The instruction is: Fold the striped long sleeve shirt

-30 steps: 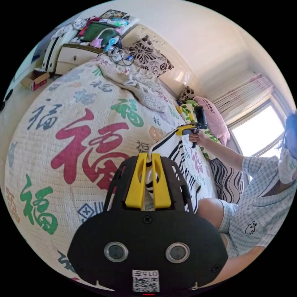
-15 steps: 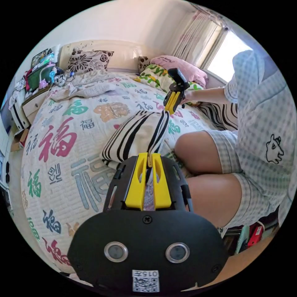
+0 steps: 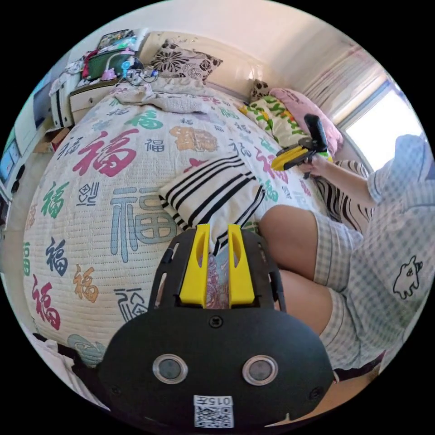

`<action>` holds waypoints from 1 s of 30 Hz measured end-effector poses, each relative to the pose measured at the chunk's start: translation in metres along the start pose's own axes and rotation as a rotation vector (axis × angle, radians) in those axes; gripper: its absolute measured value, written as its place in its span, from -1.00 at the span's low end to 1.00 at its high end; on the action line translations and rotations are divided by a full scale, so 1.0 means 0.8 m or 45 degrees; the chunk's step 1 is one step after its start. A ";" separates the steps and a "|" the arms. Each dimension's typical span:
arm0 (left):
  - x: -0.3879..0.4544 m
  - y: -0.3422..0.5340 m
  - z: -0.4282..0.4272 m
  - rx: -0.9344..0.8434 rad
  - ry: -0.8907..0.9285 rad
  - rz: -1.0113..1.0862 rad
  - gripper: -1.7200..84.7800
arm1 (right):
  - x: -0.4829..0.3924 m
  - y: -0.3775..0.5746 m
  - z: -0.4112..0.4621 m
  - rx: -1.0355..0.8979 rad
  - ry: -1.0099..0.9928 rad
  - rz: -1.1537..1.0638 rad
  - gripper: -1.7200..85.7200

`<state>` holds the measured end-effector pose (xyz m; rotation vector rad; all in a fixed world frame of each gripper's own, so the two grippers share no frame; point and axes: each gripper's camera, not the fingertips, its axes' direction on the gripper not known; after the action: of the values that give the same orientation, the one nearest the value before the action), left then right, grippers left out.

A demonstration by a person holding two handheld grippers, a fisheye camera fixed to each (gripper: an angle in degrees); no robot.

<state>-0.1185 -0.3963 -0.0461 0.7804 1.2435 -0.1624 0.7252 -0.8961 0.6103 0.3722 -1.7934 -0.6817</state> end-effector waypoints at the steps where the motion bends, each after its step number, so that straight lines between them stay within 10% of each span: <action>1: -0.009 -0.001 0.008 -0.001 0.031 -0.058 -0.83 | -0.003 -0.014 0.027 -0.026 -0.048 -0.003 -0.93; 5: -0.051 0.018 0.069 -0.296 0.082 -0.261 -0.95 | 0.025 -0.025 0.133 -0.266 -0.153 0.116 -0.97; 13: -0.105 0.105 -0.004 0.055 0.380 -0.578 -0.66 | 0.091 0.002 0.116 0.137 -0.446 0.500 -0.70; 30: -0.131 0.194 -0.047 0.154 0.523 -0.696 -0.76 | 0.044 -0.141 0.294 -0.071 -0.537 0.333 -0.90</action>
<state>-0.1049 -0.2894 0.1119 0.5737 1.8364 -0.5462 0.4825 -0.9426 0.5188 -0.0531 -2.1661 -0.6545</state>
